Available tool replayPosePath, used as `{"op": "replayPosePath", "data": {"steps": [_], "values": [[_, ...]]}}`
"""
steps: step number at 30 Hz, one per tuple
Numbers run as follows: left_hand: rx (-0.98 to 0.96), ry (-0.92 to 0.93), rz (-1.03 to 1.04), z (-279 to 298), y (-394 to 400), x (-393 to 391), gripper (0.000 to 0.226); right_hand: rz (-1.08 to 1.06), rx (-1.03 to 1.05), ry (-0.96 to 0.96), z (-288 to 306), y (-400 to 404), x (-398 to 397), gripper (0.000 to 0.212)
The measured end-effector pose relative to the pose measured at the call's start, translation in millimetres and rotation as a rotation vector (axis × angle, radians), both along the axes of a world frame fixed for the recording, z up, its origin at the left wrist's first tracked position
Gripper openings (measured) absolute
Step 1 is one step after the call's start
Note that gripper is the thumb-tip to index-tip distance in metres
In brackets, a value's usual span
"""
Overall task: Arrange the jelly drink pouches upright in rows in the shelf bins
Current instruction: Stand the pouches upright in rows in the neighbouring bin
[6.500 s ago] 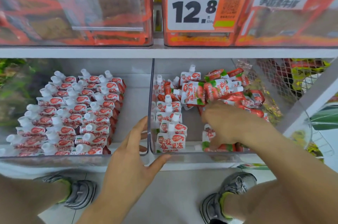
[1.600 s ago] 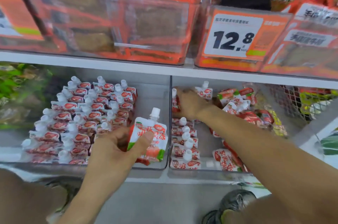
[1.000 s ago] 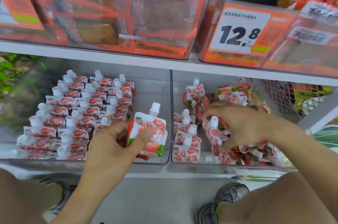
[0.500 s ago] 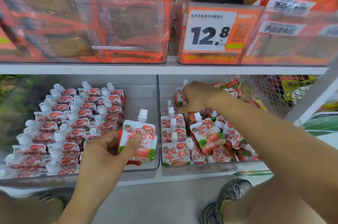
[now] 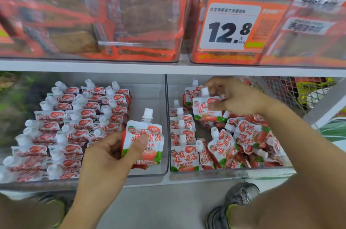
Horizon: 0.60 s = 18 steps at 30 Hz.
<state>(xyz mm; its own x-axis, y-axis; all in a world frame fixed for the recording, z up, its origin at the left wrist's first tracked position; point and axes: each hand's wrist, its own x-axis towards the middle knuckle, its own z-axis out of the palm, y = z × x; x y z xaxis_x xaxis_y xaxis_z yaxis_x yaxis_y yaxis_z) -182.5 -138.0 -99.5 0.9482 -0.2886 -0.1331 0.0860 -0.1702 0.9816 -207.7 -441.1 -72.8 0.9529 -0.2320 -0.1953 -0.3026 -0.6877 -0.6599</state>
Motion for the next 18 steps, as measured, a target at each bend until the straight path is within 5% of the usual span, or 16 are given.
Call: {"op": "replayPosePath", "data": {"steps": [5, 9, 14, 18], "values": [[0.036, -0.028, 0.01, -0.3, -4.3, -2.2, 0.014, -0.07, 0.243, -0.137, -5.7, 2.5, -9.0, 0.029], [0.048, -0.019, 0.024, -0.9, -7.1, -3.0, 0.012, 0.08, 0.508, -0.127, -12.4, 12.9, -9.3, 0.023], [0.042, -0.022, 0.031, -3.9, -9.4, -1.8, 0.014, 0.224, 0.492, -0.066, -26.7, 32.8, -0.1, 0.015], [-0.013, 0.019, 0.015, -0.2, -10.9, -1.2, 0.011, 0.054, 0.237, -0.164, -17.5, 21.8, 10.7, 0.026]]}}
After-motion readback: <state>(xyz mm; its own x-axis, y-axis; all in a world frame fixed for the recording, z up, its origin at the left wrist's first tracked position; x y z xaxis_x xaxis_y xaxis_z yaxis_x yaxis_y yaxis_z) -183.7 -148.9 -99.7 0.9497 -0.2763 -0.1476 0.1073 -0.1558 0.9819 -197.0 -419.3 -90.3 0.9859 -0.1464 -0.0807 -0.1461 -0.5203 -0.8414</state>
